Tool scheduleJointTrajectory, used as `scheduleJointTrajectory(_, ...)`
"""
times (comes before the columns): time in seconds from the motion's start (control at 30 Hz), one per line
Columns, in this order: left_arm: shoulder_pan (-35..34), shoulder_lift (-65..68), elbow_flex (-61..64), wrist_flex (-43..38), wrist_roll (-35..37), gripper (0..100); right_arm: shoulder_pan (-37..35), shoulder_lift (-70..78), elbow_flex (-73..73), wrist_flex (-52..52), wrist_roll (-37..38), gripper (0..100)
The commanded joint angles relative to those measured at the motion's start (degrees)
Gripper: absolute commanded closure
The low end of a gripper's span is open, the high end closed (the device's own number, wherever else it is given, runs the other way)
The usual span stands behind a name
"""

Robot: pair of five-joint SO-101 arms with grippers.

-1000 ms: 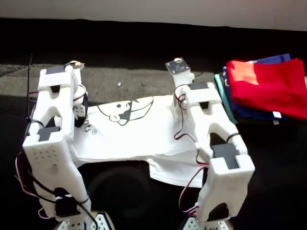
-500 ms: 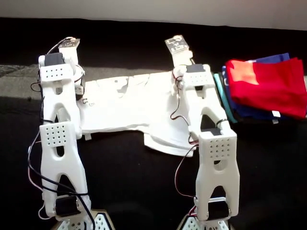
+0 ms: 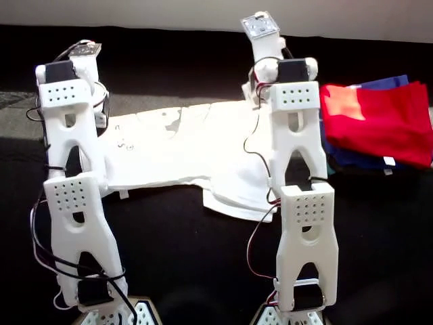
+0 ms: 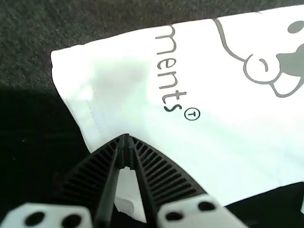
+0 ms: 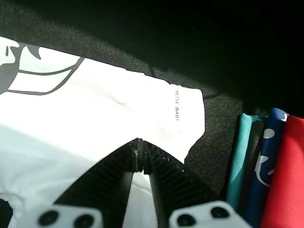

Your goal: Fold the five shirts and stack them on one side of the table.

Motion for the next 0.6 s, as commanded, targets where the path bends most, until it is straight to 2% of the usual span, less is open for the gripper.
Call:
scheduleJointTrajectory(0.0,0.04,-17.01,22.37,0.09,0.35,99,0.04,-0.48,-8.84,5.05,-0.18,99.1)
scheduleJointTrajectory(0.1,-0.04,-23.96,37.58,-4.13,0.26,99,0.31,-0.48,-10.86,5.67,-0.09,99.1)
scheduleJointTrajectory(0.33,-0.40,-32.75,64.92,-23.03,0.09,99,0.04,-1.01,-11.12,5.93,-0.18,99.1)
scheduleJointTrajectory(0.43,-1.63,-35.12,70.81,-27.43,0.09,99,0.04,-2.42,-10.59,5.93,-0.18,99.1)
scheduleJointTrajectory(0.57,-3.74,-39.60,72.66,-26.37,0.26,99,0.04,-6.20,-10.51,5.93,-0.18,99.1)
